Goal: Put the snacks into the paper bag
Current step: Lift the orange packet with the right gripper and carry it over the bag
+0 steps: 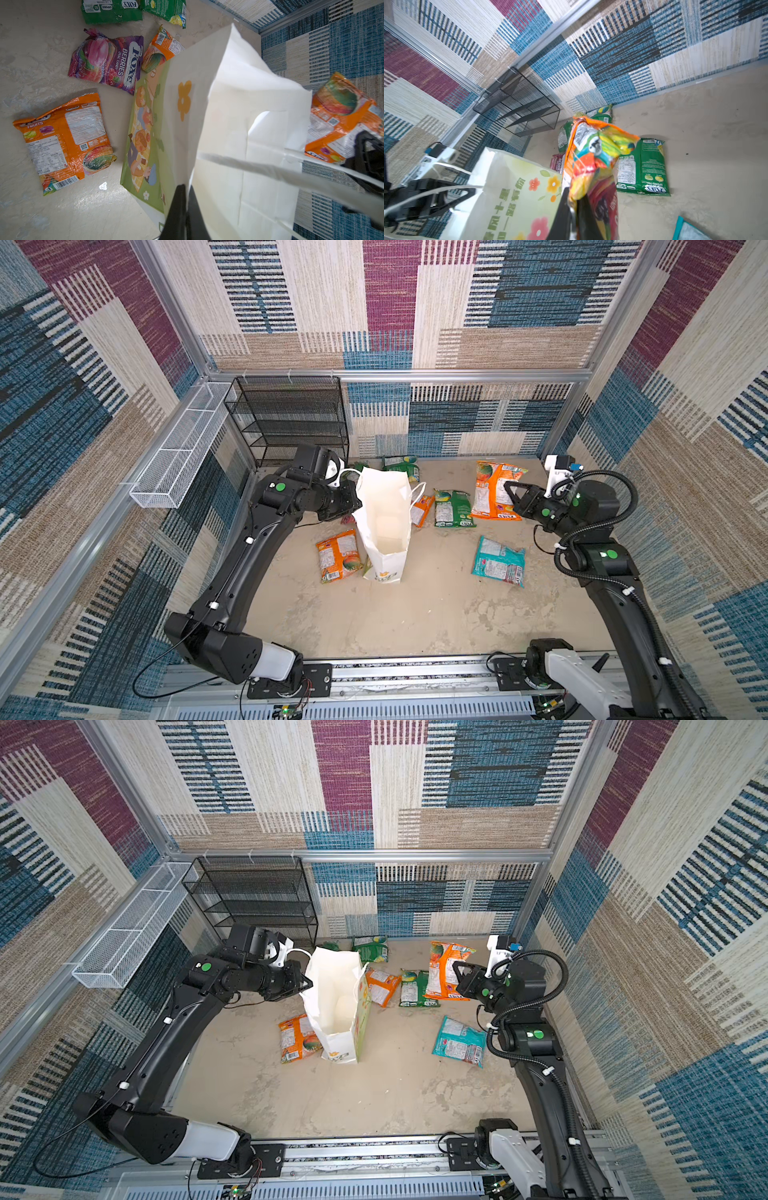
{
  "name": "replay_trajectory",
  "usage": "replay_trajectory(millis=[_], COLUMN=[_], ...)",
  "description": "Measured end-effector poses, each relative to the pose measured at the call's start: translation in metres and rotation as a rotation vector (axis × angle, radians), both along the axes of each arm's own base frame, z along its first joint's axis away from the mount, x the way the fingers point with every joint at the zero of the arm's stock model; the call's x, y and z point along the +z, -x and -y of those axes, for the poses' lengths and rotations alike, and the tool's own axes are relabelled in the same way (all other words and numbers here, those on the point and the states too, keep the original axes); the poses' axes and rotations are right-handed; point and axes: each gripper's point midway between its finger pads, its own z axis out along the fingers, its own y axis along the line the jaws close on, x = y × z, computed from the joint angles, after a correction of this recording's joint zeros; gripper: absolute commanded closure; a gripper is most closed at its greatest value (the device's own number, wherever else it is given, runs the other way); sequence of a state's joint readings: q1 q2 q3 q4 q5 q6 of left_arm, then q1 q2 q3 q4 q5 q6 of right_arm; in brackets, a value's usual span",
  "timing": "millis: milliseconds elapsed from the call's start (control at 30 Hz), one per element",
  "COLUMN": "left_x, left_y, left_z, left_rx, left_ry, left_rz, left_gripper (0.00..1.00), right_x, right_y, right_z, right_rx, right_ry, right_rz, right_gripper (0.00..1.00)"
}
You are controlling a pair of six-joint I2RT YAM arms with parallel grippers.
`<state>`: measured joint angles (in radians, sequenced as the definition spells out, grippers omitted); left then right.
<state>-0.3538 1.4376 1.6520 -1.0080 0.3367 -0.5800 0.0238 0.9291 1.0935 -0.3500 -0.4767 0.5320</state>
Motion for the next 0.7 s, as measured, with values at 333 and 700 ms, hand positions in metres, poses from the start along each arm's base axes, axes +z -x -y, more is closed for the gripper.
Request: replay_trajectory(millis=[333, 700], left_x=[-0.012, -0.017], left_y=[0.004, 0.005], left_z=[-0.010, -0.011], left_rx=[0.060, 0.071], left_ry=[-0.023, -0.024], left_rz=[-0.031, -0.042], left_gripper=[1.00, 1.00], right_x=[0.115, 0.152], right_y=[0.031, 0.043], right_z=[-0.075, -0.211], right_rx=[0.248, 0.480], right_ry=[-0.117, -0.150], right_rz=[0.132, 0.079], right_gripper=[1.00, 1.00])
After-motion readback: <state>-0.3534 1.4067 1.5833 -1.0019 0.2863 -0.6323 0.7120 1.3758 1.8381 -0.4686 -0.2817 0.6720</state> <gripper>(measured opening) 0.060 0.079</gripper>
